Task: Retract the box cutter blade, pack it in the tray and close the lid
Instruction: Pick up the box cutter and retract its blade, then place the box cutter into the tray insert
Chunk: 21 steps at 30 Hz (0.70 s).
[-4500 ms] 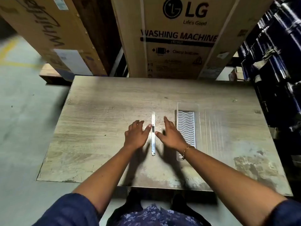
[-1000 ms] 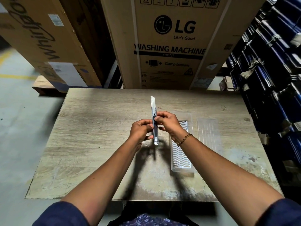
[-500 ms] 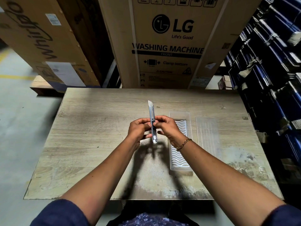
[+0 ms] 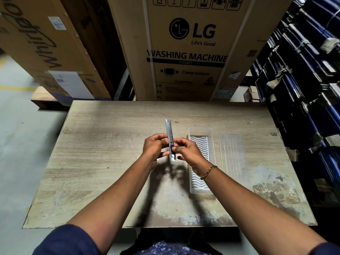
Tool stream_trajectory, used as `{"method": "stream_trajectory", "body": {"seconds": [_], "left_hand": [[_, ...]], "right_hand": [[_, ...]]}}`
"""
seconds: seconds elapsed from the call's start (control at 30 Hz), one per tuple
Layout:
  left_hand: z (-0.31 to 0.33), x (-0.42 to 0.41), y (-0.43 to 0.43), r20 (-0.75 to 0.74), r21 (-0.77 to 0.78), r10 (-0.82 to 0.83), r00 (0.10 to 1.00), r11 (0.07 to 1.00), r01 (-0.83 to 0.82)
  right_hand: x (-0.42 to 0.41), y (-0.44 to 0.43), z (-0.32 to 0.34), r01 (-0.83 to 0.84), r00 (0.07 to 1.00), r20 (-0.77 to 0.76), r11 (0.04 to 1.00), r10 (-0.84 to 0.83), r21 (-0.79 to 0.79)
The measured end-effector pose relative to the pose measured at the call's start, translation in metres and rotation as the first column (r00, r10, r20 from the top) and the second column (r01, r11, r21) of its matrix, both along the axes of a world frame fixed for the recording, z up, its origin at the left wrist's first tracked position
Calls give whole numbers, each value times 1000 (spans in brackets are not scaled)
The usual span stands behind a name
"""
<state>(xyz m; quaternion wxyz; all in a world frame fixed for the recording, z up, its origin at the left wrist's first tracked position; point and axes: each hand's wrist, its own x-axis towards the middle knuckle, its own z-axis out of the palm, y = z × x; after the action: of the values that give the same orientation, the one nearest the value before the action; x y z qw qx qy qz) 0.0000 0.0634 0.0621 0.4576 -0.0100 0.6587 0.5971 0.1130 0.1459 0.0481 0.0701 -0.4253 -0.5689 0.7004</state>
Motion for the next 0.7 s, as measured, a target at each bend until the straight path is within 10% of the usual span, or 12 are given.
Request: {"method": "stream_trajectory", "body": {"seconds": [0.7], "left_hand": [[-6, 33, 13, -19, -14, -125, 992, 992, 125]], "right_hand": [[13, 25, 11, 110, 994, 29, 990, -108, -91]]}}
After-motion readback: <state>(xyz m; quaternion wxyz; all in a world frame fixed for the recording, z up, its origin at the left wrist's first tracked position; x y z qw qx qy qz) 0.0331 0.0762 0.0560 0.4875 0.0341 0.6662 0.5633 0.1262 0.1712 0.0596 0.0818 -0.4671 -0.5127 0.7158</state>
